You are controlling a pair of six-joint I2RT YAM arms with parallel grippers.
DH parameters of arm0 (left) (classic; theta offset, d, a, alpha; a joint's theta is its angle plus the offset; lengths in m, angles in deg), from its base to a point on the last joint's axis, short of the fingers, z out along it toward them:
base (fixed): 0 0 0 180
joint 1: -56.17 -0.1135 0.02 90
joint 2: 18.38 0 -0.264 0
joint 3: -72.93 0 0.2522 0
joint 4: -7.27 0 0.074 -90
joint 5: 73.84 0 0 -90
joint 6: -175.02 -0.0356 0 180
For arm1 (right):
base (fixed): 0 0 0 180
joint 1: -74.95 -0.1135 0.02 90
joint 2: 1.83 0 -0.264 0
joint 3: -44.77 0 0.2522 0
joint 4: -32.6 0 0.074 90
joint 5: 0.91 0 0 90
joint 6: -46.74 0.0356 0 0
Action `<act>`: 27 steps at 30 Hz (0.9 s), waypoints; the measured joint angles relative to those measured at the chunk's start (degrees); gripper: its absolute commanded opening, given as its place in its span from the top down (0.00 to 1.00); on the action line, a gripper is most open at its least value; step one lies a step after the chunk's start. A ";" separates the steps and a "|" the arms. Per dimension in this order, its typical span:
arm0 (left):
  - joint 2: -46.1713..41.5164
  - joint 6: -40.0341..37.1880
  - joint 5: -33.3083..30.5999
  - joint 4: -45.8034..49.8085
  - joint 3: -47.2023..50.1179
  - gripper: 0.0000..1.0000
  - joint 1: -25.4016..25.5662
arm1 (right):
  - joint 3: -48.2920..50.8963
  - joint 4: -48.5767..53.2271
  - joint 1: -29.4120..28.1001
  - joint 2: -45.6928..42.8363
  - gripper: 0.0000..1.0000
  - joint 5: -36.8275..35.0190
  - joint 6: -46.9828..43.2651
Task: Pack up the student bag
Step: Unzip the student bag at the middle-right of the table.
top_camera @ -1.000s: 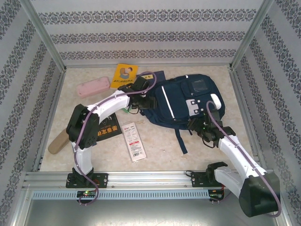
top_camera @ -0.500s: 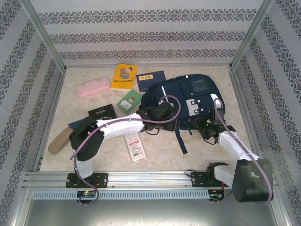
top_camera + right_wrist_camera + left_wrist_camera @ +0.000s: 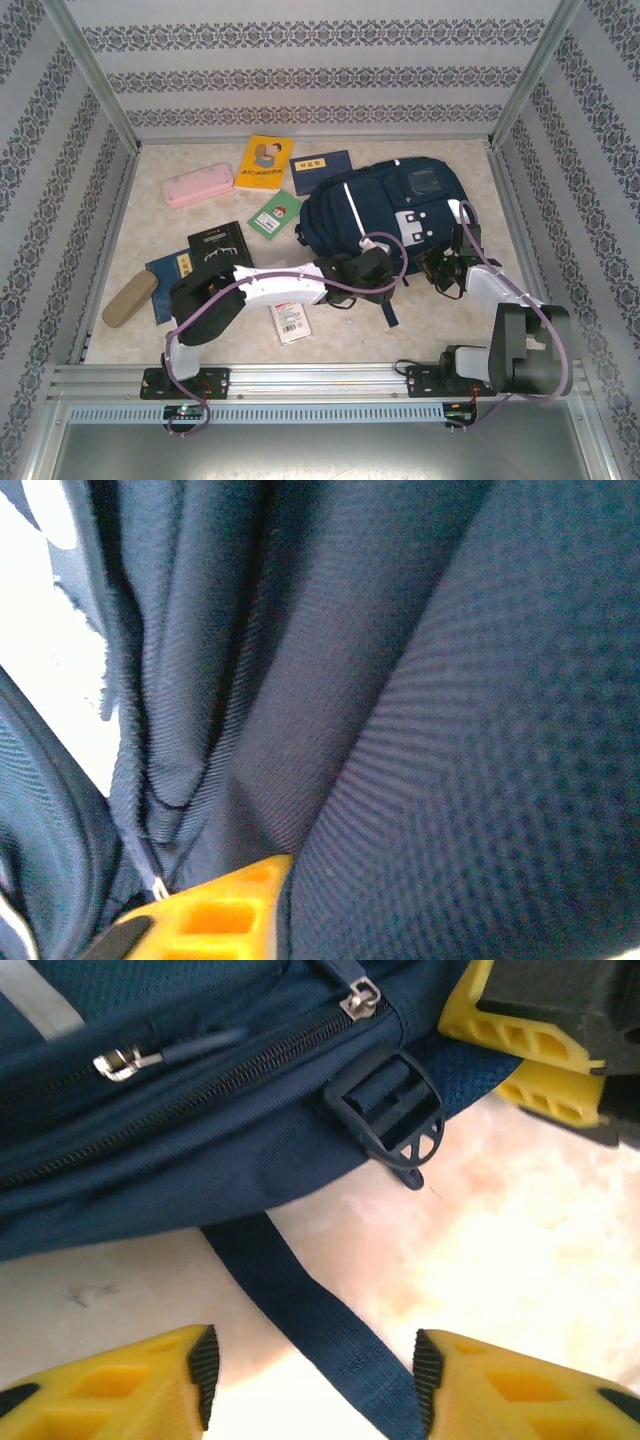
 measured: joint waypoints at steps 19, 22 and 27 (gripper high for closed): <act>10.69 3.37 -0.09 -1.64 -10.80 0.60 1.55 | 0.68 -1.18 -3.56 -0.48 1.00 0.76 1.73; 12.02 4.07 -0.50 -0.83 -13.81 0.60 1.55 | 0.68 -1.36 -3.85 -0.48 1.00 0.76 2.14; 15.39 6.19 -2.05 1.31 -18.18 0.57 1.44 | 0.66 -1.33 -3.93 -0.48 1.00 0.79 2.29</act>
